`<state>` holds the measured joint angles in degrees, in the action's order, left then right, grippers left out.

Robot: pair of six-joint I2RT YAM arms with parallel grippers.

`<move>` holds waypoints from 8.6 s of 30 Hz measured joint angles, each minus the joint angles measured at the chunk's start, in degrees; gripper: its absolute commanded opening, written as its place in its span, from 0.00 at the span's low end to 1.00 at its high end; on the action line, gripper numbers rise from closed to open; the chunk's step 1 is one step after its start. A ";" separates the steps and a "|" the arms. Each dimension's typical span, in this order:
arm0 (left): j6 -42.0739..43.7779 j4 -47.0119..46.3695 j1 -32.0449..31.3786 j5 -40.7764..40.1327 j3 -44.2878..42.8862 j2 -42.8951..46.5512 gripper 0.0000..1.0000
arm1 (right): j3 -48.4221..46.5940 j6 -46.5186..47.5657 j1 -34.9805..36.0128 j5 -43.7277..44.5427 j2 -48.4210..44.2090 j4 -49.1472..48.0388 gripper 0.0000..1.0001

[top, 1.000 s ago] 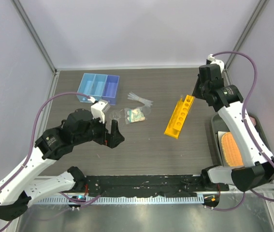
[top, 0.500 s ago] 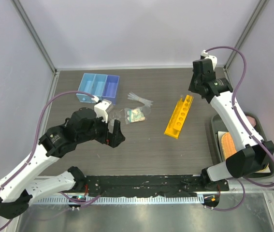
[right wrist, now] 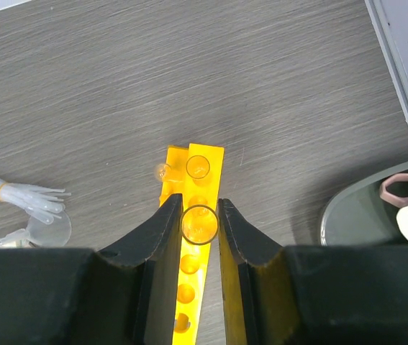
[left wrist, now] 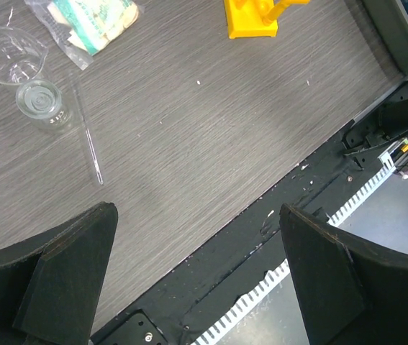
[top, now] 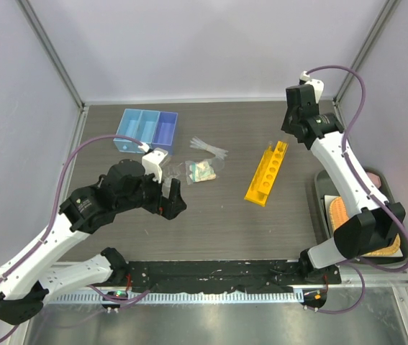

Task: Organize the chemistry lab equipment

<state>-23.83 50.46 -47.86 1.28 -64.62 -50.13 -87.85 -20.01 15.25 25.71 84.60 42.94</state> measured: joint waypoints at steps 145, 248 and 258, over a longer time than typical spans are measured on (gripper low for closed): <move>-13.14 -26.64 0.00 -22.29 20.50 -36.26 0.33 | 17.16 0.37 15.82 7.13 -31.32 6.47 0.72; -13.73 -29.33 -2.34 27.02 1.01 -11.65 1.00 | 17.73 -11.43 16.20 -49.05 -40.83 4.46 0.14; -11.76 0.07 -2.25 -7.45 -7.43 -1.75 1.00 | 7.15 -5.20 16.20 -20.13 -28.65 10.97 0.12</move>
<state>-35.59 50.52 -50.11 -6.17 -72.05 -51.88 -80.71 -25.21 31.44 5.58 55.94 53.91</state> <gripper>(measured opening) 0.996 0.257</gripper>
